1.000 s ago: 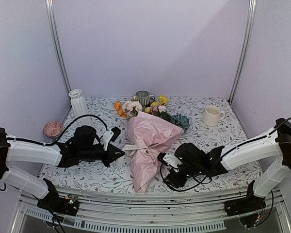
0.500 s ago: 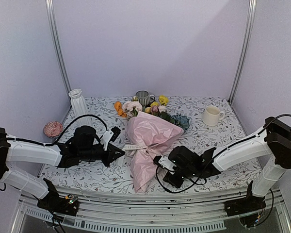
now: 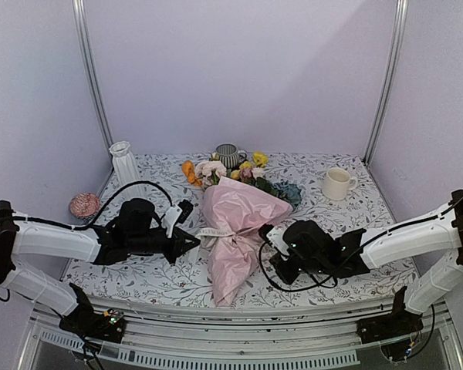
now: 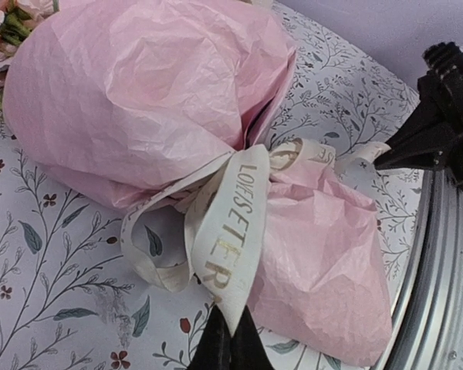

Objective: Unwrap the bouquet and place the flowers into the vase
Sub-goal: Untie the ribbon from the tied bouquet.

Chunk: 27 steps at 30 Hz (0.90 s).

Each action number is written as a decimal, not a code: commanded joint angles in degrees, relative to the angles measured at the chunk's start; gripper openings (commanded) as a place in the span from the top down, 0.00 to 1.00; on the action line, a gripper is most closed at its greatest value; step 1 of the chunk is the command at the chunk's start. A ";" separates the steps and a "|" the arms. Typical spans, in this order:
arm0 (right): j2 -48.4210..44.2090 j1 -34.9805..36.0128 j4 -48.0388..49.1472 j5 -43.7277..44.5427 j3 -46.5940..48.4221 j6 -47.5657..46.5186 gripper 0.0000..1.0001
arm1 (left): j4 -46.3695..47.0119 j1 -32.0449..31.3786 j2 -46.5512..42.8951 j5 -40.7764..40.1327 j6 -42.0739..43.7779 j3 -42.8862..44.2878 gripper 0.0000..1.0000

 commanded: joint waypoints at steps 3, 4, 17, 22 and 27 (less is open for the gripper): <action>-5.49 -6.90 -0.44 4.10 -2.93 6.96 0.97 | -0.87 -0.39 0.66 -0.45 -2.14 4.65 1.00; -6.36 -7.73 -0.34 4.01 -3.64 7.56 0.97 | -1.22 -0.40 0.52 -0.64 -2.23 5.02 1.00; -16.28 -12.60 0.30 6.61 -6.23 10.80 0.97 | -4.54 -0.36 -1.31 -3.46 -1.77 7.23 1.00; -20.87 -12.66 -0.66 7.75 -6.39 10.00 0.98 | -7.38 -0.42 -2.83 -4.36 -2.35 9.16 1.00; -23.35 -12.74 -1.74 7.82 -6.74 10.32 0.97 | -10.84 -0.46 -3.86 -4.13 -4.18 12.22 1.00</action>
